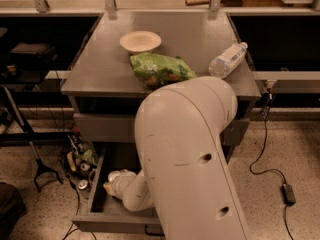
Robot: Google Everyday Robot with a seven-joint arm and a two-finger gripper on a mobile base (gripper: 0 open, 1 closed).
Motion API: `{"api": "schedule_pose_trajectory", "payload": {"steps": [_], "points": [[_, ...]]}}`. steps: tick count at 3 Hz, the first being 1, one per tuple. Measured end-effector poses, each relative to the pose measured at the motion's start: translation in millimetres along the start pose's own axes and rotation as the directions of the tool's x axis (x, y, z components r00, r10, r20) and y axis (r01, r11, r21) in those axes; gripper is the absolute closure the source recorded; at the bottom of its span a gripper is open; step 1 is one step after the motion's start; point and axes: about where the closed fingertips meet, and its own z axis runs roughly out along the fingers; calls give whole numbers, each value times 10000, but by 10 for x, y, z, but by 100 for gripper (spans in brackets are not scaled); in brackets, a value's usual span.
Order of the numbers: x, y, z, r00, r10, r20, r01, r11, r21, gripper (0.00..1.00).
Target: Place pepsi can into middle drawer
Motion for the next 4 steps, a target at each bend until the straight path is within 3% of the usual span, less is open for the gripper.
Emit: {"api": "schedule_pose_trajectory", "payload": {"steps": [3,4], "points": [[80,-182,19,9989,460,-98,-454,9973,574,11],[77,-240,-22,9980,633,24,-633,9952,743,0]]}}
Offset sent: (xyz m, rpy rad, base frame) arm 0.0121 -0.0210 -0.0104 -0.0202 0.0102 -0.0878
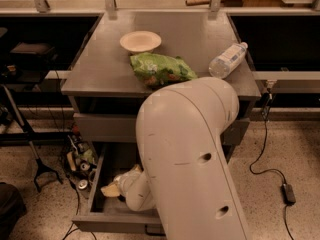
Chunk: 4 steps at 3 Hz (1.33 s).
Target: Place pepsi can into middle drawer
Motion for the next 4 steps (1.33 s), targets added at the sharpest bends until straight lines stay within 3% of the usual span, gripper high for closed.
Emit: {"api": "schedule_pose_trajectory", "payload": {"steps": [2,3,4], "points": [[-112,-187,-221,9972,415,617,-425,9990,137,0],[-177,-341,-390,9941,473,973,-457,9988,-193,0],[-177,-340,-390,9941,473,973,-457,9988,-193,0]]}}
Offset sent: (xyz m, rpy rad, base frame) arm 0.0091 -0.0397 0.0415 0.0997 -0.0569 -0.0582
